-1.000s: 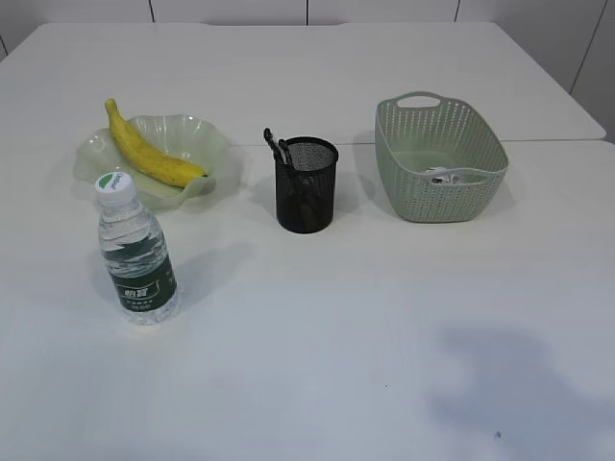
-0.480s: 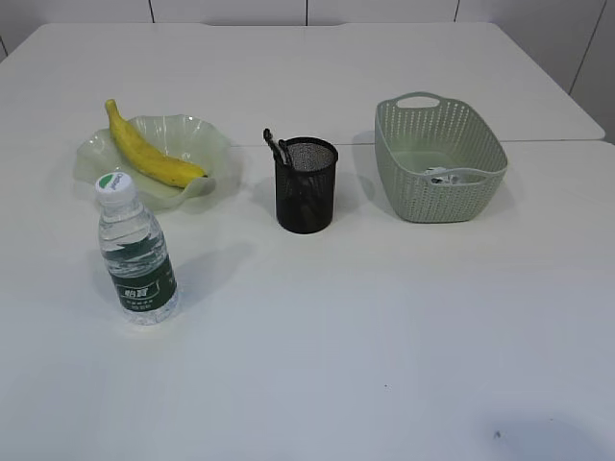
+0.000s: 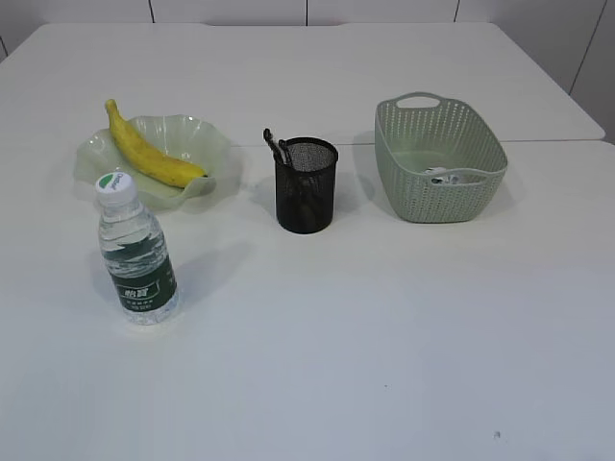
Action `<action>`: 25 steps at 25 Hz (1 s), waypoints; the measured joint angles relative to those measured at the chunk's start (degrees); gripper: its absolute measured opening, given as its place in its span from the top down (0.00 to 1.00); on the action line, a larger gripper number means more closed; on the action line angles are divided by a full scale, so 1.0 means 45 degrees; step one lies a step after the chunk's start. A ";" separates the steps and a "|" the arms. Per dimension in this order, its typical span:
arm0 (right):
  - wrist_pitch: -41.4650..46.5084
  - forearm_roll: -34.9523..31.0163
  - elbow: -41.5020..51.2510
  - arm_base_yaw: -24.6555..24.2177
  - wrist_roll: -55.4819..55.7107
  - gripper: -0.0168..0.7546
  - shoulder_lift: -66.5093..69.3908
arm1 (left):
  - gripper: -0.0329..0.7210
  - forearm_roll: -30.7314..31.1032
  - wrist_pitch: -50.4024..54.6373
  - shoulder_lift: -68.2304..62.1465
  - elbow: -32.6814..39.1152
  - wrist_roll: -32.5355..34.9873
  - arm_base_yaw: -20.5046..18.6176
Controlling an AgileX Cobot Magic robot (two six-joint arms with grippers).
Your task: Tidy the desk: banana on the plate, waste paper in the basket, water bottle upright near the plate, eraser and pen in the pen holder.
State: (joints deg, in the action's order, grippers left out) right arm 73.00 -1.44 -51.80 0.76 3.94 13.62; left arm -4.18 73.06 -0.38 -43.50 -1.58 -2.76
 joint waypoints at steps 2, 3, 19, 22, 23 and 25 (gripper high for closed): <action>0.0000 0.0010 0.0000 0.0000 -0.0040 0.63 -0.0214 | 0.34 0.0111 0.0000 0.0000 0.0000 0.0000 0.0255; 0.0000 0.0010 0.0000 0.0000 -0.0060 0.63 -0.0295 | 0.34 0.0204 0.0000 0.0000 0.0000 0.0005 0.0404; -0.0407 -0.0489 0.3357 0.0000 -0.0731 0.63 -0.0474 | 0.34 0.0929 0.0000 0.0000 0.1882 0.0027 0.0809; -0.0952 -0.0247 0.3808 0.0000 -0.0731 0.63 -0.0474 | 0.34 0.1015 -0.0366 0.0000 0.2178 0.0027 0.0809; -0.1106 -0.0188 0.3975 0.0000 -0.0731 0.63 -0.0474 | 0.34 0.1048 -0.0534 0.0000 0.2315 0.0027 0.0809; -0.1297 -0.0030 0.4322 0.0000 -0.0731 0.63 -0.0474 | 0.34 0.1085 -0.0798 0.0000 0.2532 0.0027 0.0809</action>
State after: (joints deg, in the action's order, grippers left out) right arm 67.16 -1.57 -32.35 0.76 0.65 11.49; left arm 0.70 69.47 -0.38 -32.11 -1.46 0.88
